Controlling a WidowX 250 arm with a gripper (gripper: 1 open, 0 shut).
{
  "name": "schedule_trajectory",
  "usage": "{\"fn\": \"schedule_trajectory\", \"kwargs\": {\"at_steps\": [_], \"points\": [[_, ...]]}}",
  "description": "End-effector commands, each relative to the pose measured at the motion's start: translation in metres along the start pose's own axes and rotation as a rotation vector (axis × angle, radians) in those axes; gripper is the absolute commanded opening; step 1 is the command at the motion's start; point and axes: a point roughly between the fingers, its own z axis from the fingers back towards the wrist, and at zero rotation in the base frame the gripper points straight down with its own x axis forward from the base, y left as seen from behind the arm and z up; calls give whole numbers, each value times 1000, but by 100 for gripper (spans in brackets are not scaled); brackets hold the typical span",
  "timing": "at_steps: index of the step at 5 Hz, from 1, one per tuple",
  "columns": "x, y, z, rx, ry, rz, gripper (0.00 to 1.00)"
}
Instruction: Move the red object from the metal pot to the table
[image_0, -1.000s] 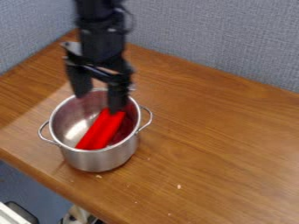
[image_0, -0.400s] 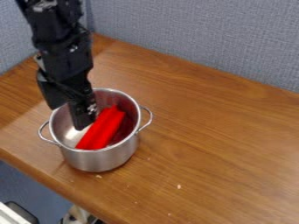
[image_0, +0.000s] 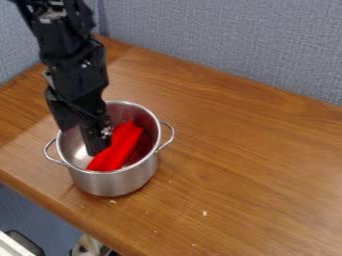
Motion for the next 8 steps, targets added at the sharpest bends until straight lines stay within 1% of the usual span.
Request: {"fn": "schedule_trajectory", "kwargs": {"at_steps": [1, 2, 3, 4, 5, 6, 7, 8], "points": [[11, -3, -7, 17, -2, -53, 100], [15, -6, -17, 26, 17, -85, 100], [12, 1, -30, 37, 35, -95, 100], [9, 9, -37, 39, 47, -109, 100], [7, 15, -38, 50, 46, -121, 100], [6, 27, -28, 55, 50, -81, 100], [7, 38, -19, 81, 55, -52, 100], [12, 31, -11, 111, 44, -62, 100]]}}
